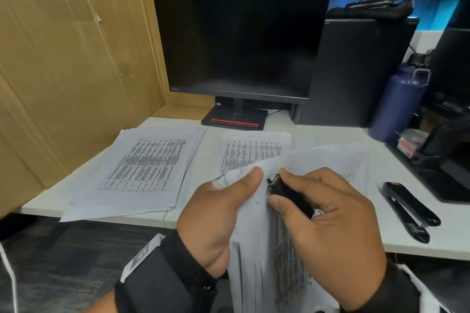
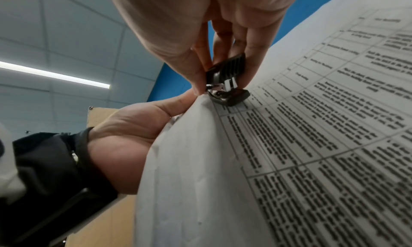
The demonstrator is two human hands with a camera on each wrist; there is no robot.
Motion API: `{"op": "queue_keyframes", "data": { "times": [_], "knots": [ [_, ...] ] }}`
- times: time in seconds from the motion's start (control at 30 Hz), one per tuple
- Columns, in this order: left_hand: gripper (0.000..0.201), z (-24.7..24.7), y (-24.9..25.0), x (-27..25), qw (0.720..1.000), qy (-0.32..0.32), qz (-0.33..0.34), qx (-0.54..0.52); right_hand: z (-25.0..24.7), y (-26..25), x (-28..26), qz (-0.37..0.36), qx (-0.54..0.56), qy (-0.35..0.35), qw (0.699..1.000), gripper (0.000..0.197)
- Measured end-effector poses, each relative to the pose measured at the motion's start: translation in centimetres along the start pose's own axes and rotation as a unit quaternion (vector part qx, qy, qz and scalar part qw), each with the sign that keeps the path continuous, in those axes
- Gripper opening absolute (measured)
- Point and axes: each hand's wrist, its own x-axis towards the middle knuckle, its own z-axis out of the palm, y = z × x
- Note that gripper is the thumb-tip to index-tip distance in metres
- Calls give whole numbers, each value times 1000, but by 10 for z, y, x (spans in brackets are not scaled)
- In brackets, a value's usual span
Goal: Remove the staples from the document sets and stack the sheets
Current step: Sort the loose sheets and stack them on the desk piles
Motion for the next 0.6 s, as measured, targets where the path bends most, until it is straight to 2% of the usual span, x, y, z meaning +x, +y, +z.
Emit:
{"op": "queue_keyframes", "data": {
  "times": [0.2,0.3,0.43,0.6],
  "knots": [
    [38,2,-5,-3,999,27,15,-8,2,-2,0,24,37,-4,999,33],
    [37,3,-4,-2,1000,21,18,-16,4,-1,0,43,63,-6,997,34],
    [37,2,-2,-1,1000,12,17,8,4,-4,0,23,53,5,998,33],
    [29,1,-7,-4,997,23,53,43,3,-3,-3,-22,-9,7,1000,33]
  ]
}}
